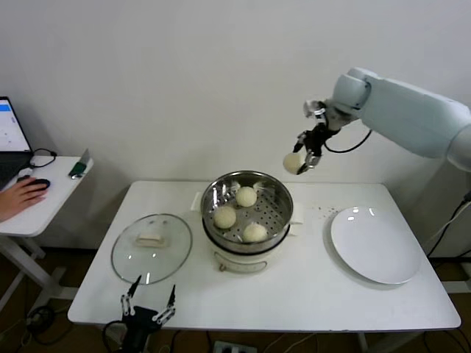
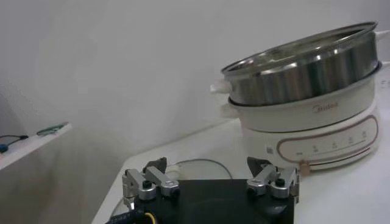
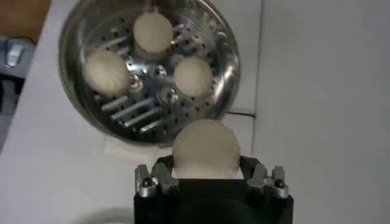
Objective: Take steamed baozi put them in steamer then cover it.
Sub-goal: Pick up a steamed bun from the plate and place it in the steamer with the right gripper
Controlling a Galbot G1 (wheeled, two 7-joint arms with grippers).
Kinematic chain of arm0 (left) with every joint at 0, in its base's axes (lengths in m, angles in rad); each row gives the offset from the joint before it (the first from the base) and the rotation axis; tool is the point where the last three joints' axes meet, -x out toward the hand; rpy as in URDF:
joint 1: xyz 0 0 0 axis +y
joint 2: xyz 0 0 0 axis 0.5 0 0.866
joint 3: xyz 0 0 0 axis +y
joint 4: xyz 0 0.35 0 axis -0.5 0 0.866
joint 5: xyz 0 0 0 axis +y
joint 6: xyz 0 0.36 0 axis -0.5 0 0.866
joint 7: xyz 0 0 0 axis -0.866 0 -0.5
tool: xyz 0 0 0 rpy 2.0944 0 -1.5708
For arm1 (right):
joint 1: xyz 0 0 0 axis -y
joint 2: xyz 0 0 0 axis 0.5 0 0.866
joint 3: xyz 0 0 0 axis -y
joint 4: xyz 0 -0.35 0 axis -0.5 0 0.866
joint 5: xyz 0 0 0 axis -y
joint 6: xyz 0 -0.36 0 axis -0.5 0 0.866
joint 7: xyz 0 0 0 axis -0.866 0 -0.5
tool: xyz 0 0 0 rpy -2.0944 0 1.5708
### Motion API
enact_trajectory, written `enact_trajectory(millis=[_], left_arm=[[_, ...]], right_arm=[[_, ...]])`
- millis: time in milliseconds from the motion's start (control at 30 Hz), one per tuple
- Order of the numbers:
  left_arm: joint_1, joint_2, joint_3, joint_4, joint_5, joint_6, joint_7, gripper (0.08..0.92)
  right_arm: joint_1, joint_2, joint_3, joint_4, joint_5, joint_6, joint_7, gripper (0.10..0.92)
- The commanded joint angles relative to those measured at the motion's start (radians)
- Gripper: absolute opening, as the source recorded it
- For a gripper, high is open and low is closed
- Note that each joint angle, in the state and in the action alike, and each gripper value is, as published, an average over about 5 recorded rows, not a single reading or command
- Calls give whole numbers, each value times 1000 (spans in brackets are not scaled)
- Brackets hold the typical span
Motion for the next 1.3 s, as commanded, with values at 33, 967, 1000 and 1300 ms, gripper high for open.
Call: enact_trajectory(millis=[33,967,1000,1300], left_arm=[[-2,13,5,-2,-15,-1,1,823],[-33,22,-7,21,-39,5,3,823],[-33,22,-6,20,-39,5,3,823],[-27,22,-6,11,-38,6,3,823]], right_arm=[[58,71,-255,203,244,-110,128,704],[-142,290,-230,-144,133,-78,87,704],[-141,291,-229,-146,130,-78,84,704],[-121,284,-222,-120,116,-84,48,757]])
